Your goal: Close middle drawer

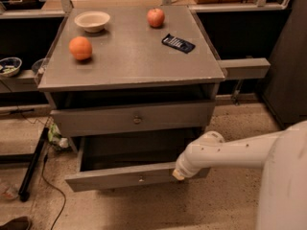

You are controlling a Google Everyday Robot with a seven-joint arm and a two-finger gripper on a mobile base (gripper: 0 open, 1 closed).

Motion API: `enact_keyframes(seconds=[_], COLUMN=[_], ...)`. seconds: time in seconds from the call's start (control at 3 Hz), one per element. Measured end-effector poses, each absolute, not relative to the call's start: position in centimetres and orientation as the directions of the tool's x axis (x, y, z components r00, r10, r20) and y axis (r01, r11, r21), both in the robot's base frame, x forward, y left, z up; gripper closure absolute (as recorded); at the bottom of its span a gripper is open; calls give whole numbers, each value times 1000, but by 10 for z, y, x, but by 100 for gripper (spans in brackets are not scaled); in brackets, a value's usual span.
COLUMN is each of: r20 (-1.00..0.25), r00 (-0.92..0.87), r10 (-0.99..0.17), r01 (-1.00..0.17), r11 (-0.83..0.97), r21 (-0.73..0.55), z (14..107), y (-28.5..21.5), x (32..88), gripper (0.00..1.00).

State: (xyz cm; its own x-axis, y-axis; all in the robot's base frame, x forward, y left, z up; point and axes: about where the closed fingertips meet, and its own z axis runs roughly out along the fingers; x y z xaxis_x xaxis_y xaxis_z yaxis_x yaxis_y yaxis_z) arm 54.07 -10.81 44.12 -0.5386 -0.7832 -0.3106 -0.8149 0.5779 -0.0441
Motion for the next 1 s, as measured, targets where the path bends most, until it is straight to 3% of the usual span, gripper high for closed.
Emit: enact_keyframes(seconds=[1.0], r20=[-272], r00=[-561], r10=[-781], r01=[-813], r11=[583], r21=[3], z=[436], y=[-129], x=[504], gripper=[100])
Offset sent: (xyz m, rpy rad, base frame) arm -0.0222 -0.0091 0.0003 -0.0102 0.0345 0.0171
